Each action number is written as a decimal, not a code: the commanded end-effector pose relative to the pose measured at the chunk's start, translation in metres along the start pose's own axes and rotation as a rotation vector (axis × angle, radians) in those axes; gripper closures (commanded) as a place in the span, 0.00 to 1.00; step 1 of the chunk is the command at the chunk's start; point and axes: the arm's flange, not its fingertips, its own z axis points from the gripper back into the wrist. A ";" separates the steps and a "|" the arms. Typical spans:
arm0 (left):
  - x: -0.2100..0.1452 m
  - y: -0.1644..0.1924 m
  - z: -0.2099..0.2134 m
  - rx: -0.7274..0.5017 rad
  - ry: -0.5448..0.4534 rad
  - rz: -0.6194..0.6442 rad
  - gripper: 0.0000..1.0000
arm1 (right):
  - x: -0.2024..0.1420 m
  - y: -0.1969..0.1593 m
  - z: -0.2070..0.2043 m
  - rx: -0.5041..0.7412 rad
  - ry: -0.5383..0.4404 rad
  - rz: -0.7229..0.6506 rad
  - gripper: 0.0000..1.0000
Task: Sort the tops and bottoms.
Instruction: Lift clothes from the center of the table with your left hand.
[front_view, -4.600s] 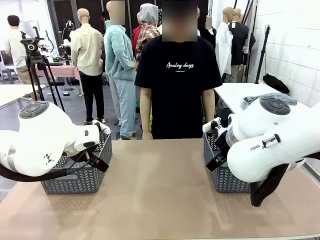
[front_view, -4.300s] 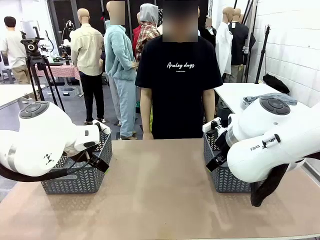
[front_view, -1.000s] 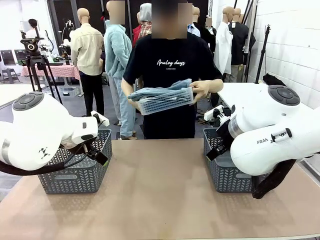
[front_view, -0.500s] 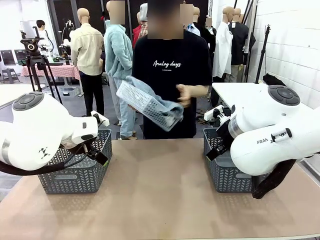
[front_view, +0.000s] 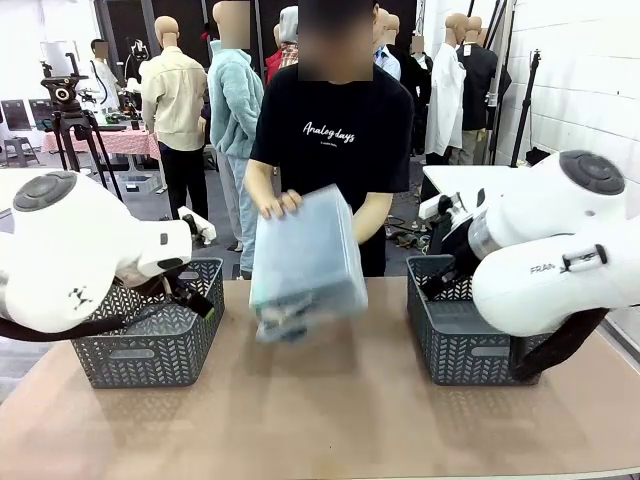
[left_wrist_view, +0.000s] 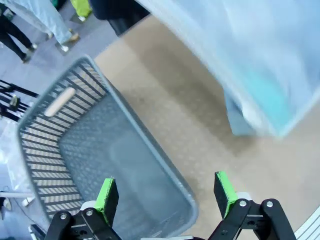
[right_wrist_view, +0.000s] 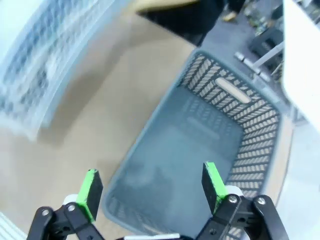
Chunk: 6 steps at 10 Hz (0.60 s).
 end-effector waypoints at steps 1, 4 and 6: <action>-0.004 0.004 0.042 0.068 -0.059 0.005 0.00 | -0.006 0.001 0.029 -0.032 -0.025 -0.021 0.00; -0.015 0.002 0.101 0.137 -0.154 0.013 0.00 | -0.015 -0.012 0.065 -0.022 -0.079 -0.076 0.00; -0.021 -0.002 0.112 0.108 -0.173 -0.003 0.00 | -0.022 -0.016 0.077 -0.013 -0.107 -0.099 0.00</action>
